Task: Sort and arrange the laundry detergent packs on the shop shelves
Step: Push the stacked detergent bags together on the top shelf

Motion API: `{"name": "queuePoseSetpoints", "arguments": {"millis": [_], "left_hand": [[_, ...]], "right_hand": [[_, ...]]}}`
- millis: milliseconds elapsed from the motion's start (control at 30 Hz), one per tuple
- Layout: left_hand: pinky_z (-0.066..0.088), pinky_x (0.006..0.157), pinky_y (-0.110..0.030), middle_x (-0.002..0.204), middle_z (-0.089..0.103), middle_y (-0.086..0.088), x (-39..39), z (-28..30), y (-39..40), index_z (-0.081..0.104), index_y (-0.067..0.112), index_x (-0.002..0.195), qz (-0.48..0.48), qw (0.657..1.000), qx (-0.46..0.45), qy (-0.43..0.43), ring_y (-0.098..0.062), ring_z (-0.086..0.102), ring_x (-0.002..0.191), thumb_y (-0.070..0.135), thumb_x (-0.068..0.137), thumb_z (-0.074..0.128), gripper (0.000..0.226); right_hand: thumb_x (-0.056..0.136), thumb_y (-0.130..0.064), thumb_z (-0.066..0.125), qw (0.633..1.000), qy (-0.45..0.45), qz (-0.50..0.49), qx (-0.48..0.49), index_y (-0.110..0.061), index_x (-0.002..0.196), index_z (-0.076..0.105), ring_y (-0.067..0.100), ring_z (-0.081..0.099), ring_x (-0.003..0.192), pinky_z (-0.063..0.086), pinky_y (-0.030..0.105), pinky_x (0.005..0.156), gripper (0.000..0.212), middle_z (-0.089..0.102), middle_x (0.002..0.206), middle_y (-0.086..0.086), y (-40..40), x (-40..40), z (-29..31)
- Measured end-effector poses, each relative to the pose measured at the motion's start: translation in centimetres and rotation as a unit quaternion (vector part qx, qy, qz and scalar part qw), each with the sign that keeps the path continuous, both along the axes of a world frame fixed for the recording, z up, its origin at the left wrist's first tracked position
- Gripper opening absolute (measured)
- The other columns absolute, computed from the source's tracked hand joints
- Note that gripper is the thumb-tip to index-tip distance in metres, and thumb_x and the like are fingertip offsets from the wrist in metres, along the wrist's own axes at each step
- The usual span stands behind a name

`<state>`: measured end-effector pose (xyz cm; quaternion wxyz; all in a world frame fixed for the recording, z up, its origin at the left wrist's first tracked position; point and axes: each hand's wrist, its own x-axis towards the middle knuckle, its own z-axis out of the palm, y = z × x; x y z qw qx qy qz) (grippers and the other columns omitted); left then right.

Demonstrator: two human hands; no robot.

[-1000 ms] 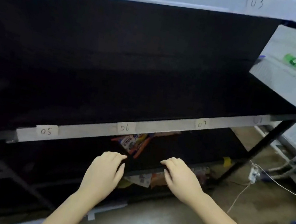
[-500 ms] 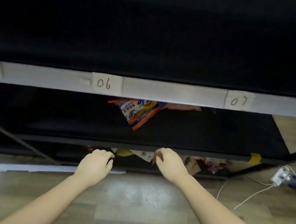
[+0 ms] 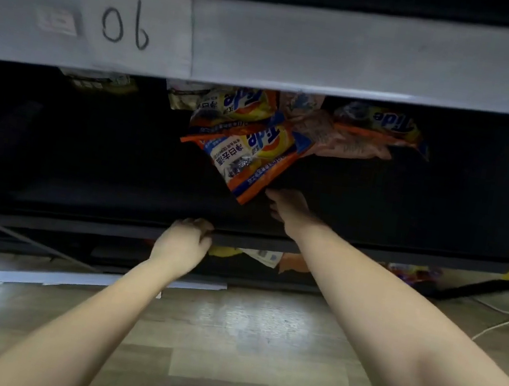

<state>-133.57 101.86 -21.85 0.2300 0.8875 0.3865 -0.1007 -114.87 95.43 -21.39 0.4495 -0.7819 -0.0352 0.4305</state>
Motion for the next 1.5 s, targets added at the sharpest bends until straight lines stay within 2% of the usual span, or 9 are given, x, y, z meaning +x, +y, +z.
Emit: {"name": "queuePoseSetpoints", "arguments": {"millis": [133, 300, 433, 567, 800, 967, 1133, 1300, 1500], "left_hand": [[0.042, 0.095, -0.03, 0.133, 0.054, -0.006, 0.5, -0.8, 0.7, 0.052, 0.02, 0.132, 0.025, 0.999, 0.006, -0.042, -0.025, 0.048, 0.121, 0.018, 0.099, 0.037, 0.036], [0.042, 0.089, -0.026, 0.13, 0.057, -0.003, 0.2, -1.1, 0.8, 0.057, 0.02, 0.127, 0.054, 0.994, -0.027, -0.094, -0.022, 0.053, 0.116, 0.017, 0.1, 0.036, 0.034], [0.044, 0.092, -0.028, 0.125, 0.061, -0.005, 0.7, -0.6, 0.8, 0.061, 0.016, 0.121, 0.164, 0.966, -0.126, -0.158, -0.022, 0.057, 0.112, 0.018, 0.1, 0.041, 0.029], [0.048, 0.083, -0.03, 0.119, 0.062, -0.011, 2.5, 0.7, 0.2, 0.055, 0.005, 0.124, 0.38, 0.809, -0.365, -0.262, -0.02, 0.058, 0.1, 0.022, 0.101, 0.043, 0.031], [0.053, 0.073, -0.044, 0.116, 0.064, -0.019, 4.2, 0.2, 0.9, 0.055, 0.011, 0.123, 0.475, 0.58, -0.582, -0.317, -0.031, 0.064, 0.099, 0.038, 0.095, 0.052, 0.039], [0.054, 0.07, -0.04, 0.097, 0.068, -0.017, 4.7, -0.3, 0.8, 0.058, 0.008, 0.109, 0.47, 0.668, -0.519, -0.253, -0.028, 0.067, 0.086, 0.041, 0.084, 0.066, 0.042], [0.052, 0.09, -0.044, 0.103, 0.069, -0.013, 5.1, 1.8, 3.0, 0.058, 0.018, 0.109, 0.426, 0.726, -0.482, -0.243, -0.027, 0.067, 0.092, 0.053, 0.067, 0.078, 0.059], [0.051, 0.091, -0.048, 0.106, 0.069, -0.016, 4.8, 4.5, 3.2, 0.057, 0.014, 0.121, 0.414, 0.718, -0.492, -0.266, -0.031, 0.068, 0.094, 0.046, 0.046, 0.083, 0.086], [0.059, 0.055, -0.032, 0.1, 0.069, -0.011, 2.6, 8.8, -0.4, 0.059, 0.012, 0.107, 0.381, 0.705, -0.525, -0.288, -0.016, 0.07, 0.06, 0.031, 0.092, 0.055, 0.024]], "right_hand": [[0.089, -0.016, 0.061, 0.983, 0.074, -0.116, 0.121, -0.004, 0.112, 0.058, 0.029, 0.059, 0.109, 0.049, 0.039, 0.095, 0.026, 0.062, 0.119, 0.018, 3.8, 0.0, -0.9], [0.089, -0.021, 0.062, 0.986, 0.055, -0.148, 0.051, -0.009, 0.084, 0.054, 0.015, 0.054, 0.067, 0.044, 0.024, 0.056, 0.015, 0.058, 0.079, 0.004, 5.9, 0.2, -0.7], [0.087, -0.018, 0.063, 0.989, 0.057, -0.129, 0.051, -0.011, 0.081, 0.056, 0.011, 0.048, 0.062, 0.038, 0.022, 0.052, 0.011, 0.056, 0.076, 0.004, 4.0, -0.6, 0.3], [0.088, -0.017, 0.063, 0.985, 0.088, -0.13, 0.07, -0.015, 0.073, 0.053, 0.01, 0.048, 0.06, 0.039, 0.022, 0.055, 0.019, 0.053, 0.067, 0.0, 1.2, -2.8, 1.9], [0.087, -0.011, 0.065, 0.959, 0.203, -0.176, 0.094, -0.013, 0.079, 0.059, 0.008, 0.05, 0.061, 0.039, 0.018, 0.05, 0.01, 0.059, 0.071, 0.001, -5.4, -7.7, 1.8], [0.089, -0.011, 0.063, 0.949, 0.232, -0.179, 0.115, -0.01, 0.081, 0.059, 0.008, 0.051, 0.062, 0.042, 0.016, 0.052, 0.009, 0.058, 0.071, 0.001, -8.1, -8.9, 1.7], [0.09, -0.026, 0.061, 0.945, 0.271, -0.14, 0.119, -0.011, 0.084, 0.064, 0.01, 0.055, 0.07, 0.046, 0.02, 0.06, 0.016, 0.061, 0.076, 0.001, -8.4, -7.4, 3.3], [0.091, -0.043, 0.054, 0.929, 0.293, -0.184, 0.129, -0.005, 0.108, 0.059, 0.019, 0.06, 0.098, 0.048, 0.025, 0.069, 0.042, 0.064, 0.106, 0.009, -10.2, -5.2, 4.3], [0.087, -0.053, 0.053, 0.935, 0.28, -0.189, 0.109, -0.007, 0.119, 0.057, 0.026, 0.054, 0.12, 0.048, 0.035, 0.091, 0.056, 0.058, 0.129, 0.015, -13.5, -2.9, 4.0]]}}
